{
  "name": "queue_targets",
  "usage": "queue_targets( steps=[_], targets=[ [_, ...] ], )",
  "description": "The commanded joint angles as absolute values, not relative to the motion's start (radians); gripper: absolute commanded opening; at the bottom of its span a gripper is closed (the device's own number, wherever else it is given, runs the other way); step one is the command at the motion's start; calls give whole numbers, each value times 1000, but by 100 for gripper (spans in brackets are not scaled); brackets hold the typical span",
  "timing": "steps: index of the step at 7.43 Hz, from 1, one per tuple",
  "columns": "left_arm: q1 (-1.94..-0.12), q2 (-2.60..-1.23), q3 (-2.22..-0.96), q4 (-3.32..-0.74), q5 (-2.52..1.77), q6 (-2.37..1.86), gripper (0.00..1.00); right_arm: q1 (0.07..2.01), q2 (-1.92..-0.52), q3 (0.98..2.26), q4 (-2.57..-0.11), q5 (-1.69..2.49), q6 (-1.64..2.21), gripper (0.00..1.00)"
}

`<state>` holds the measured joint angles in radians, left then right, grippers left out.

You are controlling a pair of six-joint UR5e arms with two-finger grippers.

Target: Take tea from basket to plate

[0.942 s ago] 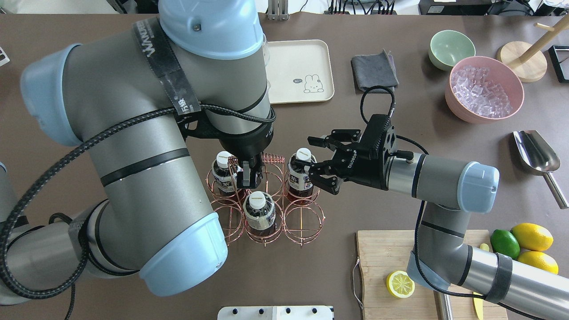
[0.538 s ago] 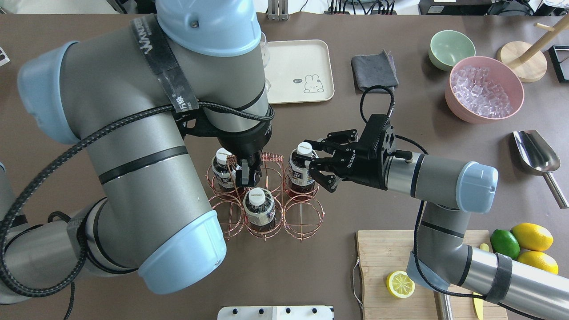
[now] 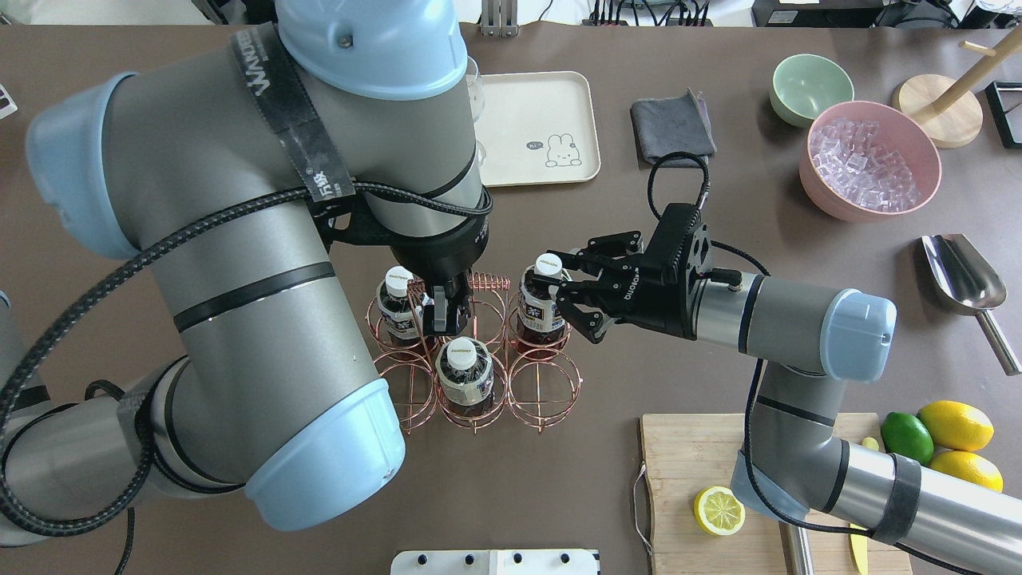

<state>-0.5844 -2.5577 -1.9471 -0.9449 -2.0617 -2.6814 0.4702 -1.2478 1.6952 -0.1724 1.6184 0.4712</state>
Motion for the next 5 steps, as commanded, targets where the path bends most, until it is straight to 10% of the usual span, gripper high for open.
queue_targets(
  steps=[1, 5],
  targets=[
    [-586, -2557, -1951, -943, -2062, -2681, 0, 494, -1250, 1719, -213, 1624, 459, 0],
    [-586, -2554, -1953, -943, -2062, -2681, 0, 557, -1253, 1824, -340, 1686, 459, 0]
  ],
)
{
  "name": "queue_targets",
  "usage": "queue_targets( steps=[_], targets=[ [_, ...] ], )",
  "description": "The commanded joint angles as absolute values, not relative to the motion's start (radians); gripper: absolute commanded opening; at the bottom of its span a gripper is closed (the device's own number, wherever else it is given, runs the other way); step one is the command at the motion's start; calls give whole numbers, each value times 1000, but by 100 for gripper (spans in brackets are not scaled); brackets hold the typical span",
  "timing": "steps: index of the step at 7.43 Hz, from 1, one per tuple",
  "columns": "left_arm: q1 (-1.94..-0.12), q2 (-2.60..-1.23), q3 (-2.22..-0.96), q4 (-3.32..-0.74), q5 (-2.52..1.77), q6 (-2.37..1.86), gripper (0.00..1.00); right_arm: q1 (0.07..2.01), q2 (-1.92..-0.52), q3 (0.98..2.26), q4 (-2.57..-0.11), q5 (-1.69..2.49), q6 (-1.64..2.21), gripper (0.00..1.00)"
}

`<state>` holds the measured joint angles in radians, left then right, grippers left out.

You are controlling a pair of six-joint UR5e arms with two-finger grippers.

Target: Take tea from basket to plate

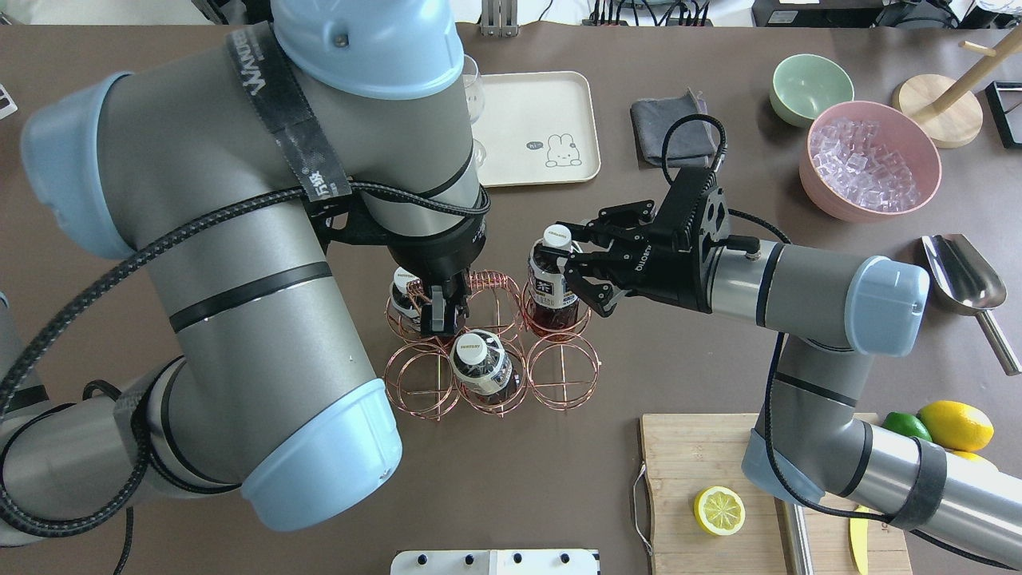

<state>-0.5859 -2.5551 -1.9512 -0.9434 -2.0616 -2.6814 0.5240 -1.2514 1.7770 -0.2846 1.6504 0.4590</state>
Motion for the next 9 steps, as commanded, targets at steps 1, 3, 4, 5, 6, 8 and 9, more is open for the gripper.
queue_targets(
  steps=[1, 3, 4, 5, 6, 8, 9],
  targets=[
    [-586, -2554, -1953, -943, -2062, -2681, 0, 581, -1255, 1838, -356, 1718, 460, 0],
    [-586, -2551, -1953, -943, -2062, -2681, 0, 656, -1249, 1899, -451, 1797, 465, 0],
    [-586, -2546, -1959, -943, -2062, -2681, 0, 696, -1243, 1929, -498, 1825, 471, 0],
    [-587, -2546, -1959, -943, -2062, -2681, 0, 734, -1239, 1968, -555, 1854, 471, 0],
    [-588, -2546, -1959, -942, -2062, -2681, 0, 783, -1224, 1989, -598, 1903, 474, 0],
    [-588, -2545, -1965, -942, -2062, -2681, 0, 869, -1218, 2002, -618, 1980, 495, 0],
    [-592, -2545, -1967, -942, -2062, -2681, 0, 900, -1216, 2003, -627, 2008, 495, 0]
  ],
)
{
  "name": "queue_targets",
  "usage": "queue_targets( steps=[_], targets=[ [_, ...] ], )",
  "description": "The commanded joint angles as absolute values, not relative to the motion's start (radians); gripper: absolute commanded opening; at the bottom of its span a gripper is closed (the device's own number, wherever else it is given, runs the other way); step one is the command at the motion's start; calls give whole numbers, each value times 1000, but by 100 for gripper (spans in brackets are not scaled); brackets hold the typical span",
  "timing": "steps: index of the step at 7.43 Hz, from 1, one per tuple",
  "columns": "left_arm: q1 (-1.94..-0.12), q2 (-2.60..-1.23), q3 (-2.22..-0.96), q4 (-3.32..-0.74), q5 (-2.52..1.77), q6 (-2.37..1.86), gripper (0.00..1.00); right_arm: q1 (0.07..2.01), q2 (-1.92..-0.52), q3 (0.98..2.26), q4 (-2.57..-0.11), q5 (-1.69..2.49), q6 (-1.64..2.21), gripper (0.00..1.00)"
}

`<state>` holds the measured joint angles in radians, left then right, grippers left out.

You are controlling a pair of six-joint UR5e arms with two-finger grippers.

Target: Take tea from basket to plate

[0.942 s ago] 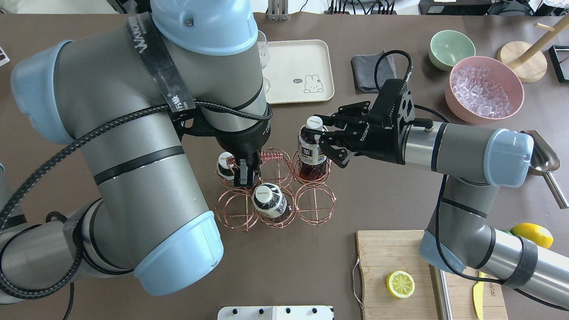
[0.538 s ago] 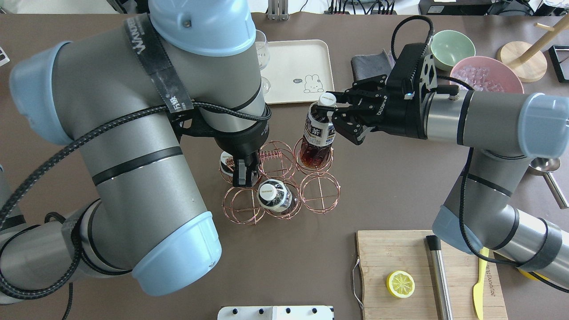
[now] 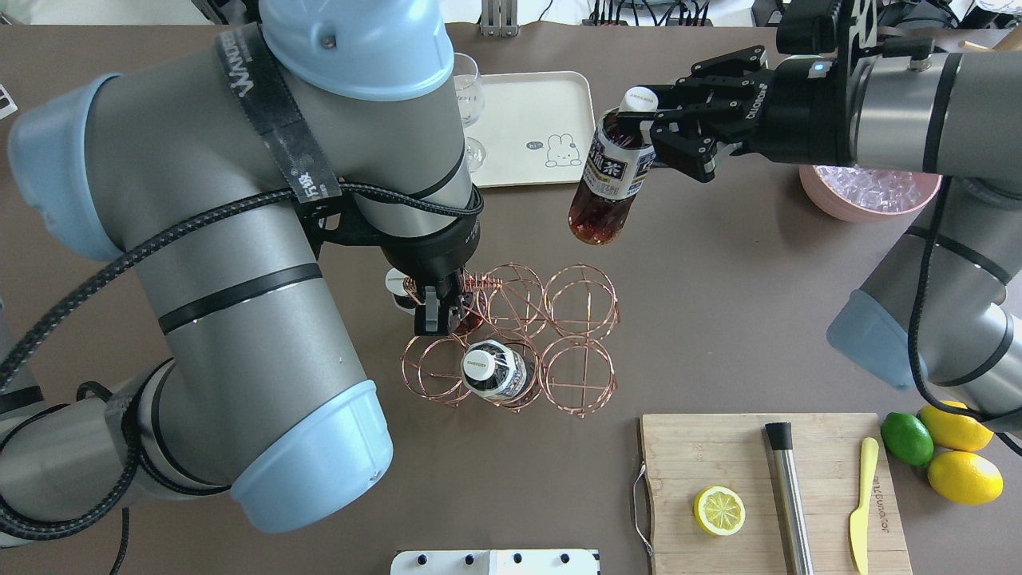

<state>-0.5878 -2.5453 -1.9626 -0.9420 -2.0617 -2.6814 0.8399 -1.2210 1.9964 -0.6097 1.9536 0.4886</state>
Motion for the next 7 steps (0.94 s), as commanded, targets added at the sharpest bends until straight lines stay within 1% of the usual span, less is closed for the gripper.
queue_targets(
  steps=[1, 4, 6, 7],
  targets=[
    [-592, -2542, -1967, -942, -2063, -2681, 0, 922, -1216, 2000, -629, 2025, 495, 0],
    [-600, -2542, -1979, -931, -2063, -2681, 0, 948, -1213, 1970, -629, 2028, 489, 0],
    [-681, -2514, -2022, -893, -2097, -2637, 0, 966, -1166, 1896, -627, 2028, 486, 0],
    [-721, -2488, -2063, -858, -2130, -2602, 0, 976, -1142, 1853, -627, 2028, 485, 0]
  ],
)
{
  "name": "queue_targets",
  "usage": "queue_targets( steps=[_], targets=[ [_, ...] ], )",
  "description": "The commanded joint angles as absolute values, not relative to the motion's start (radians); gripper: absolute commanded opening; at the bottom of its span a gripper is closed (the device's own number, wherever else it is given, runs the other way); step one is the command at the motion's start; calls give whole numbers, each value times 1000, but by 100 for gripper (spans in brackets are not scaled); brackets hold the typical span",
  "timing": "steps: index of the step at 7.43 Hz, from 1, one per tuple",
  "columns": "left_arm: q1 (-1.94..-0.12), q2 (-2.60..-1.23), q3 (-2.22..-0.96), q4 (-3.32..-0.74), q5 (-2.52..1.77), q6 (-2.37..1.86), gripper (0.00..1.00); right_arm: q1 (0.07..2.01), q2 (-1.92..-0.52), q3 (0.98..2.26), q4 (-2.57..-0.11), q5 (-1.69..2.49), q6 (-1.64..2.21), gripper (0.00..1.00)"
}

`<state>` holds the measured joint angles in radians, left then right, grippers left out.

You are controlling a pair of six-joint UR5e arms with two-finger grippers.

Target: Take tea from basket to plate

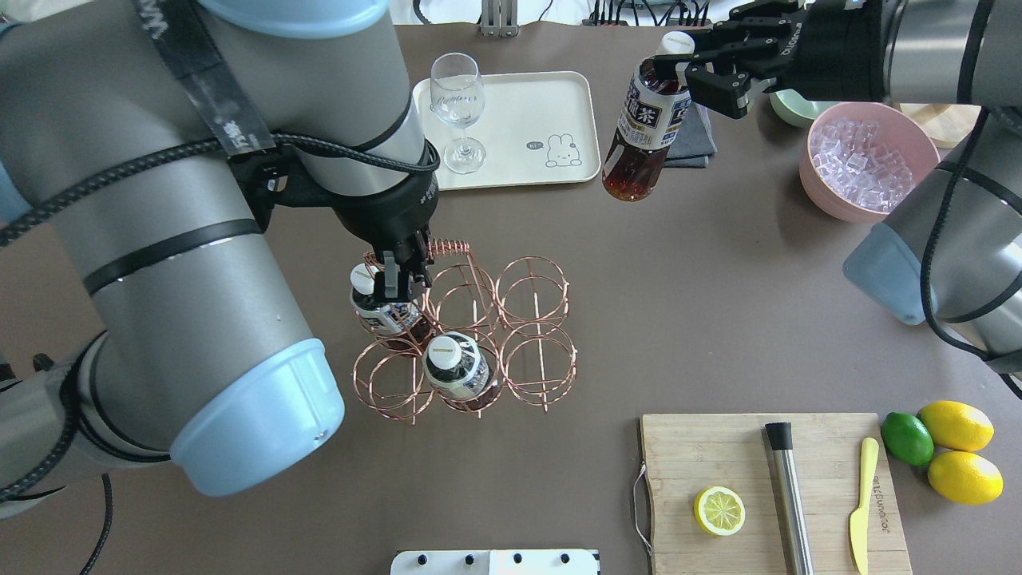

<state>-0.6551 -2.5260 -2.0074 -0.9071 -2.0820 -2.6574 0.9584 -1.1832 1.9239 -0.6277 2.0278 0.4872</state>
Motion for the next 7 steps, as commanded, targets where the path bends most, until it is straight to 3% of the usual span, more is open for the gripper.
queue_targets(
  steps=[1, 5, 7],
  targets=[
    [-757, -2441, -2116, -829, -2161, -2559, 0, 980, -1114, 1815, -627, 2028, 483, 0],
    [-1105, -2136, -2244, -698, -2203, -2147, 0, 1003, -1011, 1625, -615, 2000, 468, 0],
    [-1308, -1998, -2208, -696, -2198, -1795, 0, 1002, -962, 1521, -579, 1921, 468, 0]
  ],
)
